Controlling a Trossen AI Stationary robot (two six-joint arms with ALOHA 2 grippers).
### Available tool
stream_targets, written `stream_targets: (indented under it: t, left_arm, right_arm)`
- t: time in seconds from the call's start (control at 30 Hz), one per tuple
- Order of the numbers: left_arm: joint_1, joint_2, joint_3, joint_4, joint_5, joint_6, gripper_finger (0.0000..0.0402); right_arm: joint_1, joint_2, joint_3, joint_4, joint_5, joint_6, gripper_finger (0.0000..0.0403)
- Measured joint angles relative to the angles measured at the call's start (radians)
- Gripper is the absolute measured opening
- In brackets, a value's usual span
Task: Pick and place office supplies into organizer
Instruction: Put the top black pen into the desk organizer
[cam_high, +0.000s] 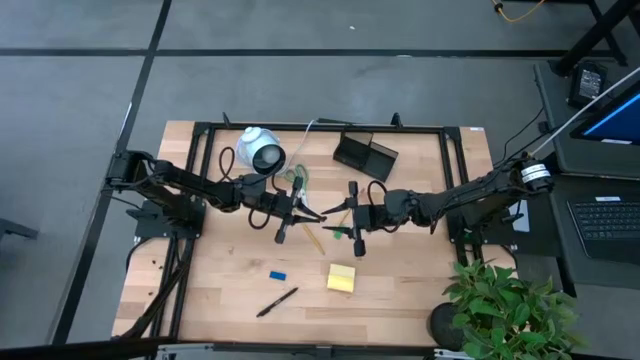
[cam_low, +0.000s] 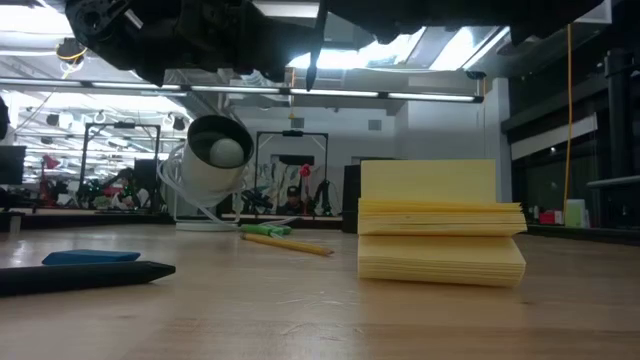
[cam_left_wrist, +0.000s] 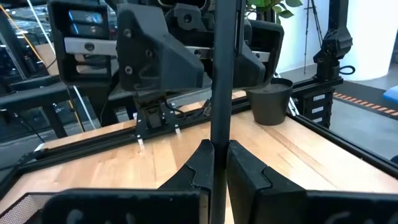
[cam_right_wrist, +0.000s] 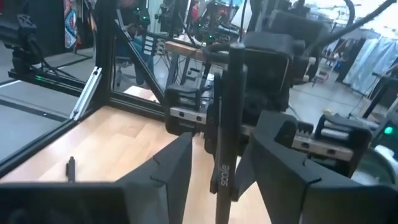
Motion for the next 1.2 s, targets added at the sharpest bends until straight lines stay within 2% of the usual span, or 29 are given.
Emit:
stream_targets:
  t: [0.73, 0.9, 1.2]
  left_arm:
    - [0.0, 0.0, 0.0, 0.022, -0.001, 0.003, 0.0017]
    - [0.0, 0.0, 0.0, 0.026, -0.002, 0.003, 0.0017]
    - [0.0, 0.0, 0.0, 0.027, -0.037, 0.002, 0.0017]
  right_arm:
    - [-0.032, 0.035, 0.0, 0.06, -0.003, 0.048, 0.016]
    - [-0.032, 0.035, 0.0, 0.06, -0.004, 0.047, 0.0127]
    - [-0.033, 0.035, 0.0, 0.058, -0.019, 0.042, 0.004]
